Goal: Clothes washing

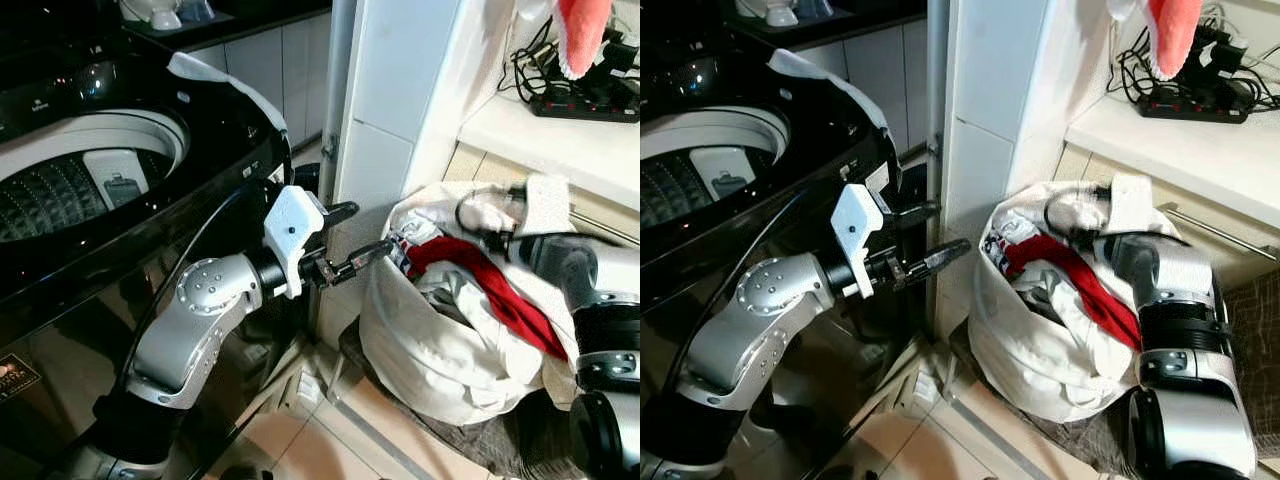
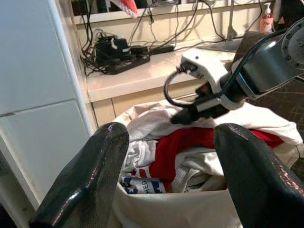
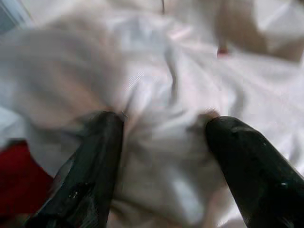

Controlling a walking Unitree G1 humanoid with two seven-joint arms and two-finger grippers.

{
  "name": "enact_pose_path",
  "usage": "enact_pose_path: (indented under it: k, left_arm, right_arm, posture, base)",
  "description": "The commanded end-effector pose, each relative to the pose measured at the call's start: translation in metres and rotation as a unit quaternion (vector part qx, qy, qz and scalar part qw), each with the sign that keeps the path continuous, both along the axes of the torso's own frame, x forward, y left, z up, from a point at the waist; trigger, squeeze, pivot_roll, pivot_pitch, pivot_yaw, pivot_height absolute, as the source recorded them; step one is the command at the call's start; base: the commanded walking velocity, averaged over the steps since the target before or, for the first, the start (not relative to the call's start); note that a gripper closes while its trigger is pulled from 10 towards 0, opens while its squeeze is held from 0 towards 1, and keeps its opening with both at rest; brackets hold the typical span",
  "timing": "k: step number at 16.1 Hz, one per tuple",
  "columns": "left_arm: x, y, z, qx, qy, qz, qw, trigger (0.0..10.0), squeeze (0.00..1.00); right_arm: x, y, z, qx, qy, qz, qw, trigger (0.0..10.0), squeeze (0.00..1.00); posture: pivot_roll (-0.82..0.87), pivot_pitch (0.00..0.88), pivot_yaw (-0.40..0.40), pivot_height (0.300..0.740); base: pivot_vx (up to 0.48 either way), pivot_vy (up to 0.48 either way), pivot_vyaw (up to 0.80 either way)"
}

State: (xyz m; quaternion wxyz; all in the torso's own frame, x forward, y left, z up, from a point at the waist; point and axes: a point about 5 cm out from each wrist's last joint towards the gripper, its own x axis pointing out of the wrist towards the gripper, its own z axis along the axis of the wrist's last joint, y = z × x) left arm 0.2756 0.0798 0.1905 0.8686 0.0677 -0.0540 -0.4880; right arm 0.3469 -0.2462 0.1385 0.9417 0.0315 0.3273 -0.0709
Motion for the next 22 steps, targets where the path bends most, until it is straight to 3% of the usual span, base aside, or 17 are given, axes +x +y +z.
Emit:
enact_pose_path:
  k: [1, 2, 3, 4, 5, 12, 22]
  left_arm:
    - [-0.004, -0.002, 0.001, 0.006, 0.002, -0.012, 1.0, 10.0, 0.0]
    - [-0.005, -0.001, 0.002, 0.009, 0.004, -0.014, 1.0, 10.0, 0.0]
    - [-0.006, -0.001, 0.002, 0.013, 0.005, -0.018, 1.0, 10.0, 0.0]
    - [-0.006, -0.001, 0.001, 0.015, 0.006, -0.021, 1.0, 10.0, 0.0]
    - [-0.007, -0.001, 0.001, 0.014, 0.008, -0.026, 1.0, 10.0, 0.0]
    - [-0.019, -0.004, 0.0, 0.008, 0.028, -0.072, 0.997, 10.0, 0.0]
    - [-0.016, -0.001, -0.003, 0.013, 0.025, -0.053, 0.998, 10.0, 0.0]
  right_arm:
    - [0.001, -0.002, 0.002, 0.013, 0.015, -0.007, 1.0, 10.0, 0.0]
    - [0.001, -0.001, 0.001, 0.023, 0.02, -0.01, 1.0, 10.0, 0.0]
    - [0.001, -0.001, 0.0, 0.032, 0.021, -0.015, 0.999, 7.8, 0.0]
    - [0.001, -0.001, -0.001, 0.038, 0.021, -0.017, 0.999, 2.8, 0.0]
    - [0.002, -0.001, -0.001, 0.039, 0.021, -0.017, 0.999, 0.0, 0.0]
    - [0.002, 0.0, 0.0, 0.05, 0.021, -0.015, 0.998, 0.0, 0.0]
    - [0.004, 0.003, 0.008, 0.054, 0.0, -0.006, 0.999, 0.0, 0.0]
  posture:
    - [-0.02, 0.0, -0.038, 0.74]
    - [-0.02, 0.0, -0.038, 0.74]
    - [-0.02, 0.0, -0.037, 0.74]
    - [-0.02, 0.0, -0.035, 0.74]
    - [-0.02, 0.0, -0.032, 0.74]
    - [-0.02, 0.0, -0.025, 0.74]
    - [-0.03, 0.0, -0.022, 0.74]
  base:
    - [0.0, 0.0, 0.0]
    - [0.0, 0.0, 0.0]
    - [0.0, 0.0, 0.0]
    - [0.0, 0.0, 0.0]
    - [0.0, 0.0, 0.0]
    - [0.0, 0.0, 0.0]
    - [0.0, 0.0, 0.0]
